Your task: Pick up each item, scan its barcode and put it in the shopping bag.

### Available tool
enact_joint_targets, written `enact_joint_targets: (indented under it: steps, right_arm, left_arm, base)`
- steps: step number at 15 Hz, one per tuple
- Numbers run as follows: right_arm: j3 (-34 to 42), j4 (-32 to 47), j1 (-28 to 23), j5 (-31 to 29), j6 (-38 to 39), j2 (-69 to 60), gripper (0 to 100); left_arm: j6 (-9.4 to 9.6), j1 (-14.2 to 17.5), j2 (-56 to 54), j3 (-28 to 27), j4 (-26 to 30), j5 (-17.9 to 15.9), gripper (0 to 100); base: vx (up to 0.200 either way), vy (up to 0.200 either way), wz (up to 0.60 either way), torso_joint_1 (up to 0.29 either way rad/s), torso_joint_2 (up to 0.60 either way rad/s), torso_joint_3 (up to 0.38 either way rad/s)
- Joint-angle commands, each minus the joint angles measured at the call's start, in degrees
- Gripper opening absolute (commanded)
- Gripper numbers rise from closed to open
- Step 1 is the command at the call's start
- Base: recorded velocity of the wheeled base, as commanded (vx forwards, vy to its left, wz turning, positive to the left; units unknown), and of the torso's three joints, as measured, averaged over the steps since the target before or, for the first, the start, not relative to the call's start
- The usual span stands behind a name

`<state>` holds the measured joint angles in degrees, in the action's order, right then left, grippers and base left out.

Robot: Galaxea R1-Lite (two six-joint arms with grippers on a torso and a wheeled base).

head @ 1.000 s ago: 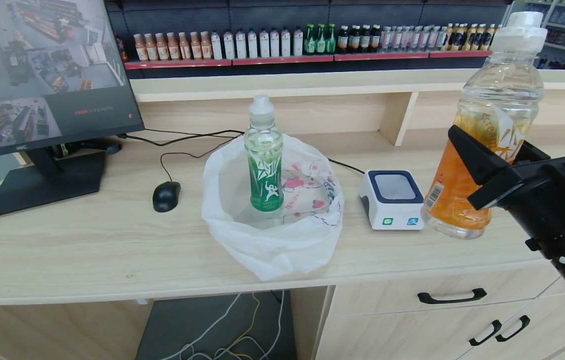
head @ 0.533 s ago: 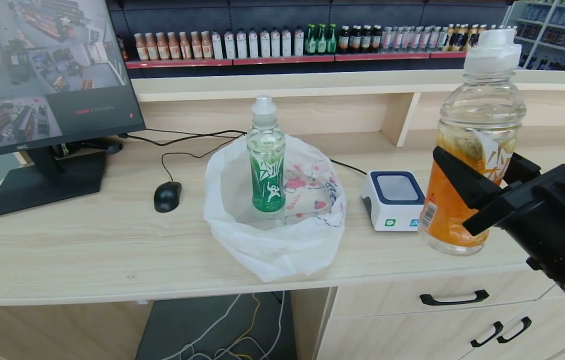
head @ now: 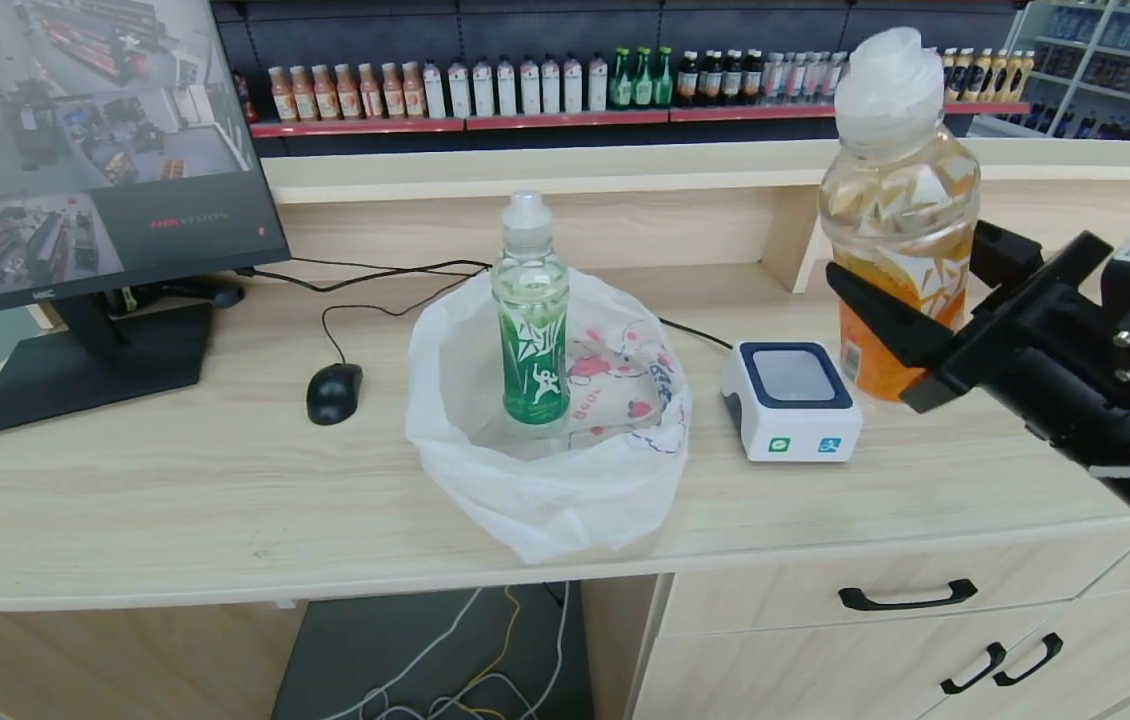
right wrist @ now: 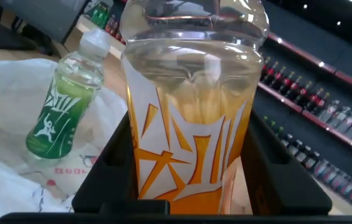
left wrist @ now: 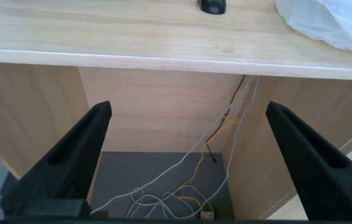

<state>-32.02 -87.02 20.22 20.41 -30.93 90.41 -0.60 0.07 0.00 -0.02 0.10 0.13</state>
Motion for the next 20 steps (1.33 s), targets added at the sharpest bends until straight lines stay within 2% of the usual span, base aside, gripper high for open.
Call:
enact_joint_targets:
  steps: [1,2,3,6,12,13,20]
  right_arm:
    - [-9.90,0.36,-0.01,4.91,-8.97,5.13,0]
    - [-10.95,0.09,-0.01,6.93,-11.17,6.54,0]
    - [-13.68,-0.96,-0.10,12.29,-15.83,9.97,0]
    - [-14.65,-2.98,-2.47,18.88,-23.30,16.03,0]
    - [-13.33,-2.98,-8.45,31.18,-31.39,16.47,0]
    - [-11.31,-2.98,-10.73,33.12,-33.06,16.47,0]
    - [-11.13,-2.98,-11.26,34.26,-37.89,17.35,0]
  left_arm:
    - [-0.02,0.01,0.00,-0.06,-0.01,0.04,100]
    - [-0.02,0.01,0.00,0.02,-0.01,-0.05,100]
    - [-0.02,0.01,0.00,0.02,-0.01,0.04,100]
    - [-0.02,0.01,0.00,0.02,-0.01,0.04,100]
    - [-0.02,0.01,0.00,-0.06,-0.01,-0.05,100]
    - [-0.02,0.01,0.00,0.02,-0.01,0.04,100]
    - [-0.02,0.01,0.00,0.02,-0.01,0.04,100]
  base:
    - [0.000,0.000,0.00,0.000,0.00,0.000]
    - [0.000,0.000,0.00,0.000,0.00,0.000]
    - [0.000,0.000,0.00,0.000,0.00,0.000]
    - [0.000,0.000,0.00,0.000,0.00,0.000]
    - [0.000,0.000,0.00,0.000,0.00,0.000]
    - [0.000,0.000,0.00,0.000,0.00,0.000]
    - [0.000,0.000,0.00,0.000,0.00,0.000]
